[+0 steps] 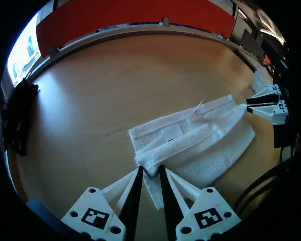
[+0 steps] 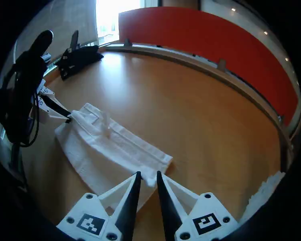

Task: Fold towel

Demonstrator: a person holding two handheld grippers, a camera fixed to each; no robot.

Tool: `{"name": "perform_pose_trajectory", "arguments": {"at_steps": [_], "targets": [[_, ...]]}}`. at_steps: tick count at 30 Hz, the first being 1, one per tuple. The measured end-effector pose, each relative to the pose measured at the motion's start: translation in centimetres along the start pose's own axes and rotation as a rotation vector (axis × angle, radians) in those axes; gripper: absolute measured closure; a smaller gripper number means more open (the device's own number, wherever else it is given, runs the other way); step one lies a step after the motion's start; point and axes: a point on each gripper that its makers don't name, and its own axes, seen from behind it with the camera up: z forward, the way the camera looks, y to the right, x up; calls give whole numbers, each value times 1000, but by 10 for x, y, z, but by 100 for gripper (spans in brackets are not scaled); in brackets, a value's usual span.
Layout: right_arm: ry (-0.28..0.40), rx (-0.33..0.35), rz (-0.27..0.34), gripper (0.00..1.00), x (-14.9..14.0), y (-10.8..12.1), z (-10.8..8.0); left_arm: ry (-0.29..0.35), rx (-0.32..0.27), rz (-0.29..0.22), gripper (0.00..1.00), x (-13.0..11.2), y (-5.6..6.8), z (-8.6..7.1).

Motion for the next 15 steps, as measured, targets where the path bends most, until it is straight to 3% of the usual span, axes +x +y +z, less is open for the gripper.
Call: {"name": "perform_pose_trajectory", "arguments": {"at_steps": [15], "targets": [[-9,-41,-9,65,11,15,8,0,29,3,63,14,-11,3]]}}
